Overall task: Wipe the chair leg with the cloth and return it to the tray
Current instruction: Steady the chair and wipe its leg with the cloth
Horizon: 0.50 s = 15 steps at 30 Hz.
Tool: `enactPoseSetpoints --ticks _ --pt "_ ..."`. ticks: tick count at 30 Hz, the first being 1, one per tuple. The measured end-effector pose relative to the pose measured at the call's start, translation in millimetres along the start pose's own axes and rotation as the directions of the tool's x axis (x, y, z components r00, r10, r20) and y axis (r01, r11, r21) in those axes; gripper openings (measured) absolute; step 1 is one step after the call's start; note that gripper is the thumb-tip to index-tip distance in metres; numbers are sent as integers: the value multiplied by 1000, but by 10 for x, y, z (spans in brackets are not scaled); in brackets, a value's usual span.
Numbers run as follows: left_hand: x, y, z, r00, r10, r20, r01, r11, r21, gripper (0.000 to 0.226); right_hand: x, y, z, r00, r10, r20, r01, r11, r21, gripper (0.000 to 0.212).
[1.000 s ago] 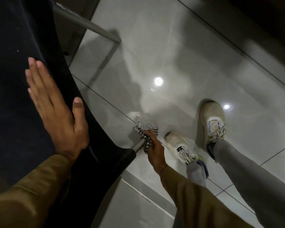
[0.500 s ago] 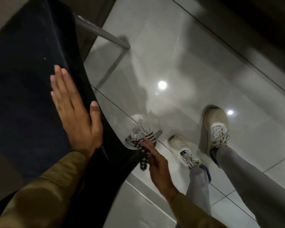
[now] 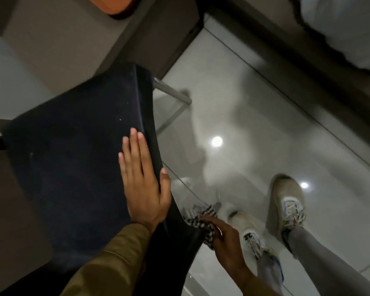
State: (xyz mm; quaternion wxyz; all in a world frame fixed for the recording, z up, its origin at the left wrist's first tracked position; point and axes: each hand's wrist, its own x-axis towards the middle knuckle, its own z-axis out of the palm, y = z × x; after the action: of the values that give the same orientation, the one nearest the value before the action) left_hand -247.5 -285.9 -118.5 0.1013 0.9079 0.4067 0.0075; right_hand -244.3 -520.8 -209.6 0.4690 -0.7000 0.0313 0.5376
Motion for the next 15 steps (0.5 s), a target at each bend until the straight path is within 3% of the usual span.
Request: enactPoseSetpoints --ticks 4,6,11,15 --pt "9 15 -41 999 -19 43 19 1000 16 82 199 -95 -22 986 169 -6 -165 973 162 53" --pt "52 18 -70 998 -23 64 22 1000 16 79 348 -157 -114 961 268 -59 -239 923 300 47" --pt "589 -47 -209 995 6 101 -3 1000 -24 74 679 -558 -478 929 310 -203 -212 895 394 40" --pt "1353 -14 -305 992 -18 122 27 997 -75 73 1083 -1085 -732 931 260 -257 -120 882 457 47"
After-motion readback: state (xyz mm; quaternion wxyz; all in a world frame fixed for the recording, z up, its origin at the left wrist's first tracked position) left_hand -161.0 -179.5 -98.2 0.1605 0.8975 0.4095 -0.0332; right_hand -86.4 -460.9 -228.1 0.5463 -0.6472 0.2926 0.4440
